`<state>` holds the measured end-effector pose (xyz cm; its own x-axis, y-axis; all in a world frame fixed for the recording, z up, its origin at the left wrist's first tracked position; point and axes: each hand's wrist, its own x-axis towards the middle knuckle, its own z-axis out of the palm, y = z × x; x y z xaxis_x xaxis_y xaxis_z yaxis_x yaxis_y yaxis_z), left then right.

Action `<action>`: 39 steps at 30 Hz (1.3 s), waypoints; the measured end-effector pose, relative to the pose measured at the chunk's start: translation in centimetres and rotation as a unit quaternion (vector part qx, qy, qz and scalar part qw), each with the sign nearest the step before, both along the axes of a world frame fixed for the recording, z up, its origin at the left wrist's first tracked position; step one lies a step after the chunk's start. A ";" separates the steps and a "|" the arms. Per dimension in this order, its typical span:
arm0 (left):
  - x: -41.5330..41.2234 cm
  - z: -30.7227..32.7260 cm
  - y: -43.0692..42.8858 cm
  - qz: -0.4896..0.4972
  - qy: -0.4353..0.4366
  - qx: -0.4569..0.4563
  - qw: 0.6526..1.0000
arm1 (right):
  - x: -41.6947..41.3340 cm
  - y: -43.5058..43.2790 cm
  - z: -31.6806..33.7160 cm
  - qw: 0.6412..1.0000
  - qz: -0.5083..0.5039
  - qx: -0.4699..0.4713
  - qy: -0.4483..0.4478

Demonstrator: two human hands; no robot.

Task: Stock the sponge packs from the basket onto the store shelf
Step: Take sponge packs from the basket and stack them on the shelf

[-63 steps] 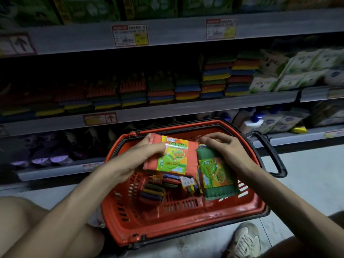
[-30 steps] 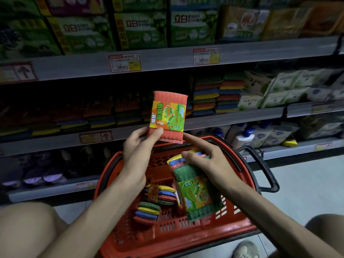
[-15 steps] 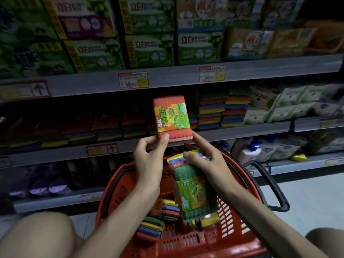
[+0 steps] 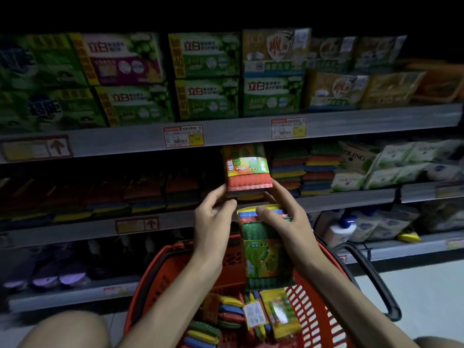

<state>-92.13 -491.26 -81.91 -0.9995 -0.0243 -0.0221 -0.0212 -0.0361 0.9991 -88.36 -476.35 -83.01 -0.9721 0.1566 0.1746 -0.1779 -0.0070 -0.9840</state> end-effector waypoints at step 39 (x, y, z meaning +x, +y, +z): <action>-5.0 0.6 2.7 0.019 -0.084 0.023 0.996 | -4.5 1.7 0.3 0.995 -0.074 0.046 -0.048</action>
